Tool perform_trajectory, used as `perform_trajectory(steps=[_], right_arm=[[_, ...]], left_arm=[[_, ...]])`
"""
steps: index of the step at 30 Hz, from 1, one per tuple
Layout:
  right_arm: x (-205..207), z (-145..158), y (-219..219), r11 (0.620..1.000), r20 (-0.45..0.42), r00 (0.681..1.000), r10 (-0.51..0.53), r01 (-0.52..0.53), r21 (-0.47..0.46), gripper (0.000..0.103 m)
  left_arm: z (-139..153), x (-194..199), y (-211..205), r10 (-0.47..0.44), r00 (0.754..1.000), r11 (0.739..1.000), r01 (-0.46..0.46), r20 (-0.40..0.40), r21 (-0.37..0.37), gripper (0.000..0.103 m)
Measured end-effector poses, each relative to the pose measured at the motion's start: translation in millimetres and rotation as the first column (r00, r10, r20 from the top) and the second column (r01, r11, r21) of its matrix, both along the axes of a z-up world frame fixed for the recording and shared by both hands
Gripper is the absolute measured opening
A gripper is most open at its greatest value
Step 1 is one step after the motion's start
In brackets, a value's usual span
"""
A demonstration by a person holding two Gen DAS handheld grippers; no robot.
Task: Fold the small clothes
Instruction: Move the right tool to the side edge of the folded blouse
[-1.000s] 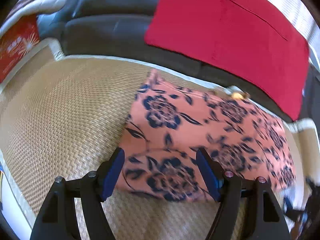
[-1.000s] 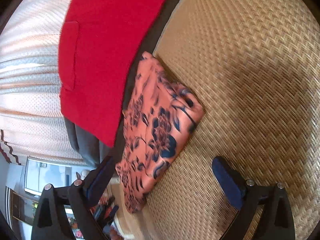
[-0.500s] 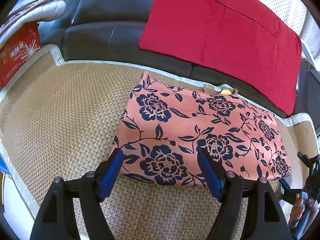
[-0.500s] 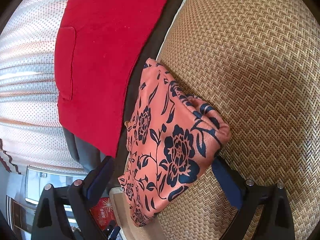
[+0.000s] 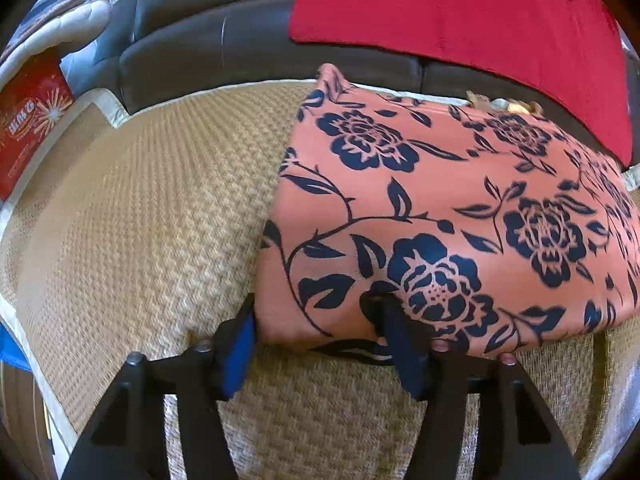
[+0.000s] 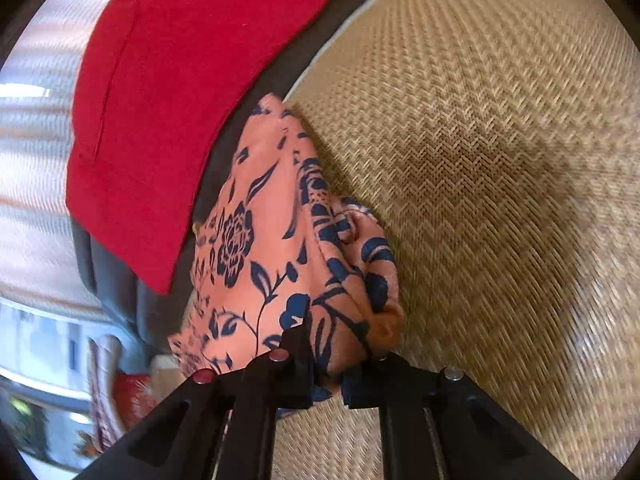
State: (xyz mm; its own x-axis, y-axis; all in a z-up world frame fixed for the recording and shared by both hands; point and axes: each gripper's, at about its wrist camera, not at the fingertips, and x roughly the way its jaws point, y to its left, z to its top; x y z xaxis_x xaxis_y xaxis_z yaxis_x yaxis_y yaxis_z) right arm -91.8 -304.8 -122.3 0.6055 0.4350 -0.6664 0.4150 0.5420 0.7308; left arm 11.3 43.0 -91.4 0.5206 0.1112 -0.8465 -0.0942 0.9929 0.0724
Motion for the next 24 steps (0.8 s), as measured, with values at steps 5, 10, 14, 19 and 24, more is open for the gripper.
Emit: perform_trajectory(steps=[5, 10, 14, 19, 24], right_arm=[[-24, -2, 8, 0.999, 0.042, 0.999, 0.031, -0.030, -0.018, 0.016], [-37, 22, -14, 0.999, 0.127, 0.991, 0.034, -0.029, -0.042, 0.088], [-21, 39, -44, 0.997, 0.178, 0.982, 0.068, -0.060, -0.047, 0.088], [60, 35, -55, 0.979, 0.150, 0.967, 0.204, -0.202, -0.031, 0.088], [146, 16, -48, 0.941, 0.067, 0.938, 0.339, -0.336, -0.046, 0.082]], left_arm=[[7, 13, 20, 0.019, 1.000, 1.000, -0.020, -0.018, -0.022, 0.061], [35, -7, 29, 0.061, 0.997, 0.998, -0.061, 0.052, 0.008, 0.066], [55, -22, 9, 0.017, 0.994, 0.999, -0.014, 0.105, -0.030, 0.069], [58, -12, -65, -0.186, 0.975, 0.980, 0.193, 0.119, -0.047, 0.069], [38, 9, -130, -0.307, 0.947, 0.950, 0.311, 0.096, -0.029, 0.070]])
